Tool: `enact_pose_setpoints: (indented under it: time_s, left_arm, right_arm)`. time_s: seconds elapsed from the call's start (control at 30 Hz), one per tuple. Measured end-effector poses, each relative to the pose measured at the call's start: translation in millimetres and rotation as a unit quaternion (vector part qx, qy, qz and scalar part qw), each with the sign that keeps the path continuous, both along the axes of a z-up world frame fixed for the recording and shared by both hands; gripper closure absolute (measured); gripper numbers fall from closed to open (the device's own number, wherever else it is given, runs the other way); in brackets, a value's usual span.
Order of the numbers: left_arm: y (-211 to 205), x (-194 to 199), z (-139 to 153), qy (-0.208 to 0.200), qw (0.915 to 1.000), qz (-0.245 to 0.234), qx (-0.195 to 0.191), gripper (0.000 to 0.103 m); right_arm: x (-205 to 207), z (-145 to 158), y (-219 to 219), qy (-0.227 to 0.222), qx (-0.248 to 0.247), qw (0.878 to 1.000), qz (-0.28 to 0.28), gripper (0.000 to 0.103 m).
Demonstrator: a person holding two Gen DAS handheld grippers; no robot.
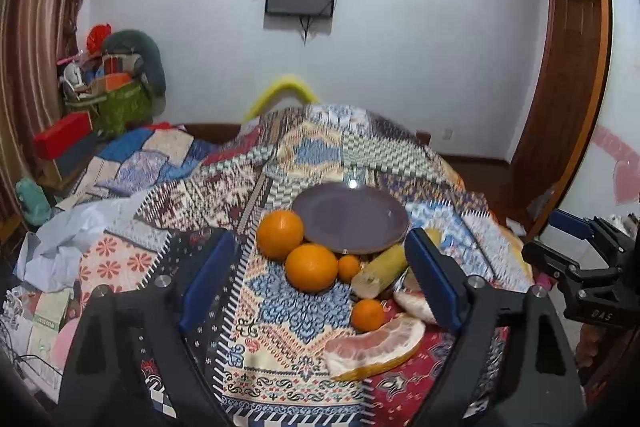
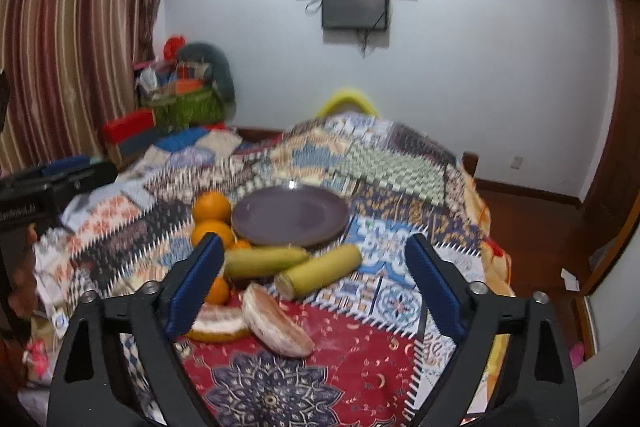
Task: Organize fruits
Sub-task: 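Lower the right tool onto one pink pomelo segment while the left tool reaches the other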
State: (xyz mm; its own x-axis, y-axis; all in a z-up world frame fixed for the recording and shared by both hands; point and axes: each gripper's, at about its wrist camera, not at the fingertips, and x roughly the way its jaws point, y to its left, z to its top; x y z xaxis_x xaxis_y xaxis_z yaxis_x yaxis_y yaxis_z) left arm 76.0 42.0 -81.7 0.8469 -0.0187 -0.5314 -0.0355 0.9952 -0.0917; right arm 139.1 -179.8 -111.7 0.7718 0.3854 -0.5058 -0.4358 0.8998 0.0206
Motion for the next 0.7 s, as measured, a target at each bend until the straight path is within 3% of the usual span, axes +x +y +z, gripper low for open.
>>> enact_pose_setpoints:
  time_s: [0.17, 0.27, 0.5, 0.7]
  left_arm:
    - [2, 14, -29, 0.044, 0.999, -0.012, -0.003, 0.023]
    - [0, 20, -44, 0.069, 0.9974, -0.023, -0.008, 0.025]
    - [-18, 31, -79, 0.121, 0.9909, -0.056, -0.011, 0.025]
    - [-32, 42, -105, 0.166, 0.9826, -0.081, -0.016, 0.025]
  right_arm:
    - [14, -23, 1, 0.05, -0.009, 0.999, 0.009, 0.04]
    - [18, -35, 0, 0.078, -0.001, 0.997, 0.016, 0.046]
    - [20, -56, 12, 0.104, -0.01, 0.994, 0.041, 0.047]
    - [32, -78, 19, 0.152, -0.002, 0.987, 0.061, 0.047]
